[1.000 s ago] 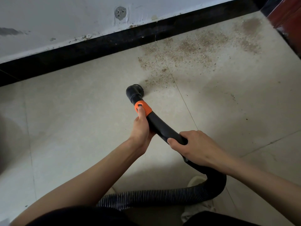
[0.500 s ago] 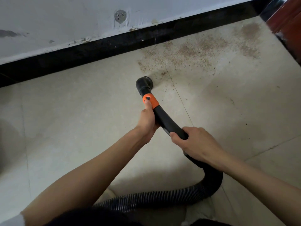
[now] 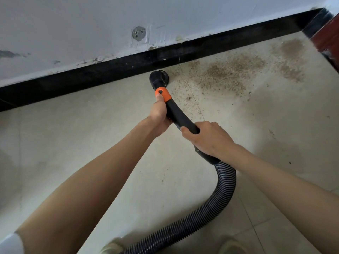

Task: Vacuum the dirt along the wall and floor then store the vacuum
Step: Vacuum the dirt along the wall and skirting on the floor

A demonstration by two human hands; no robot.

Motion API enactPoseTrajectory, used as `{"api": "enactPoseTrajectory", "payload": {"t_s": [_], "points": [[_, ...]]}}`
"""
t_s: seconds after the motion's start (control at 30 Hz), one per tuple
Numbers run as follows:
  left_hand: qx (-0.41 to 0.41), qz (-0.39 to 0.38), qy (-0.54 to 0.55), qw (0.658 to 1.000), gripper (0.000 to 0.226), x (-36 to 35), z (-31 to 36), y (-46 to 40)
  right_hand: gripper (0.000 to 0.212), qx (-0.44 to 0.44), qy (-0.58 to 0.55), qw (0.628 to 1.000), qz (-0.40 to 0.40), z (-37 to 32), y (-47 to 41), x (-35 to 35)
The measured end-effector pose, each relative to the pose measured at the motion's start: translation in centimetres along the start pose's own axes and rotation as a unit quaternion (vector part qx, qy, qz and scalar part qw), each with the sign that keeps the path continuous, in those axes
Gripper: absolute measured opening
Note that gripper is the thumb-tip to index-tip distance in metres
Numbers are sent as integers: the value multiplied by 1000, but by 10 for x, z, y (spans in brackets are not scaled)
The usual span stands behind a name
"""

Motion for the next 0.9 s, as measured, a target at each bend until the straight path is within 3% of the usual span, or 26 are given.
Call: {"api": "enactPoseTrajectory", "payload": {"t_s": [0.33,0.63,0.9], "points": [[-5,42,-36,998,52,4,3,-32,43,-11,13,1000,9,11,-27,-8],[-9,7,-90,996,49,-22,13,-40,45,-29,-63,997,42,18,-25,8],[-7,9,-97,995,50,-6,-21,-10,45,-24,-42,999,-4,24,15,-13]]}}
Point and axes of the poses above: each hand's wrist, its own y-axis away from the middle knuckle, its own x-axis out of the back of the hand, z = x × y, the point moved 6 cm from there along -y, towards the middle knuckle, and after that the axes turned 10 degrees about -z, right-handed, at the moved point
